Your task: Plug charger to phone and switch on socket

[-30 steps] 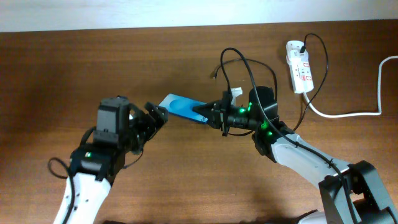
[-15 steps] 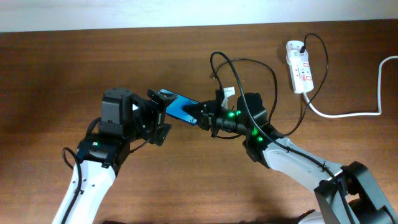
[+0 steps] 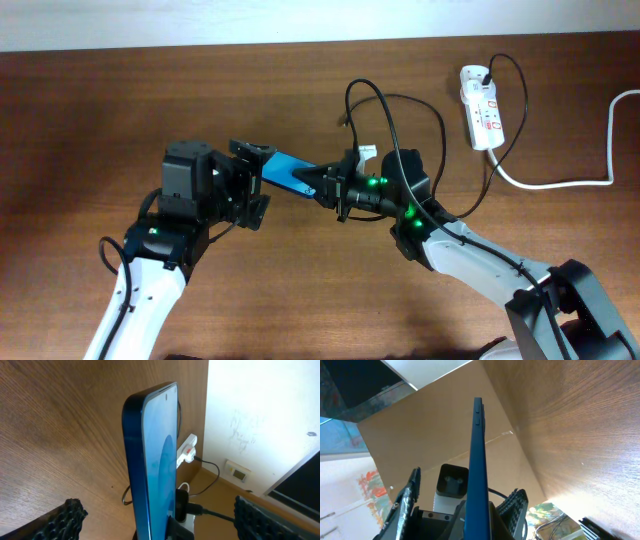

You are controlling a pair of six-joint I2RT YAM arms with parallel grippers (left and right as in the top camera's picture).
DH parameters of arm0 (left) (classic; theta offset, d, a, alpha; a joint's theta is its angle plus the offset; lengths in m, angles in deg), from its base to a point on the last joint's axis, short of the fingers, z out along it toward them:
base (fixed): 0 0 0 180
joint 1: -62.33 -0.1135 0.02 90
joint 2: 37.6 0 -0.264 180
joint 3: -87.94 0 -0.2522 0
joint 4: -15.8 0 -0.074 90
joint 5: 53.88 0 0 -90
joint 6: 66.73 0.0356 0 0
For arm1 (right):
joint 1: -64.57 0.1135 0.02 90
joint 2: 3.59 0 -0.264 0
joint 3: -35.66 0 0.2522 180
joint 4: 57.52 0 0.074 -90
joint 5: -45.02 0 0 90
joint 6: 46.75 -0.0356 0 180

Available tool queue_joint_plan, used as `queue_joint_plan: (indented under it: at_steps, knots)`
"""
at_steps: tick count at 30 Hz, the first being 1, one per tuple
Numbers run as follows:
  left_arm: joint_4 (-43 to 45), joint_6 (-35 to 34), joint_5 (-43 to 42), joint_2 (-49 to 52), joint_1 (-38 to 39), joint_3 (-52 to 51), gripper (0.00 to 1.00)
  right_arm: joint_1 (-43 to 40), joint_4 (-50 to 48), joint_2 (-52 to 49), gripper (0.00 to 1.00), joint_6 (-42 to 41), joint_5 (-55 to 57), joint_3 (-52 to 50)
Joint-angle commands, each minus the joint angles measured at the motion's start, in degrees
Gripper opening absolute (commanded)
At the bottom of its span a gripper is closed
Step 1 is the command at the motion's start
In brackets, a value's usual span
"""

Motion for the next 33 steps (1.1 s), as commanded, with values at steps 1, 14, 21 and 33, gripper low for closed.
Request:
queue_joint_plan:
  at_steps: [1, 14, 21, 33]
  knots:
    - [0.13, -0.02, 0.98, 0.35, -0.09, -0.11, 0.99, 0.42, -1.03, 1.22, 0.04, -0.31, -1.36, 0.85]
    - [-2.08, 4.92, 0.96, 0.35, -0.09, -0.11, 0.98, 0.42, -0.98, 1.22, 0.04, -1.75, -2.19, 0.85]
    - [4.66, 17.42, -1.62, 0.35, -0.09, -0.11, 0.98, 0.42, -1.01, 1.20, 0.04, -1.75, -2.16, 0.87]
    - [9.29, 12.83, 0.96, 6.67, 5.01, -0.11, 0.77, 0.42, -1.01, 1.22, 0.04, -1.73, -1.99, 0.85]
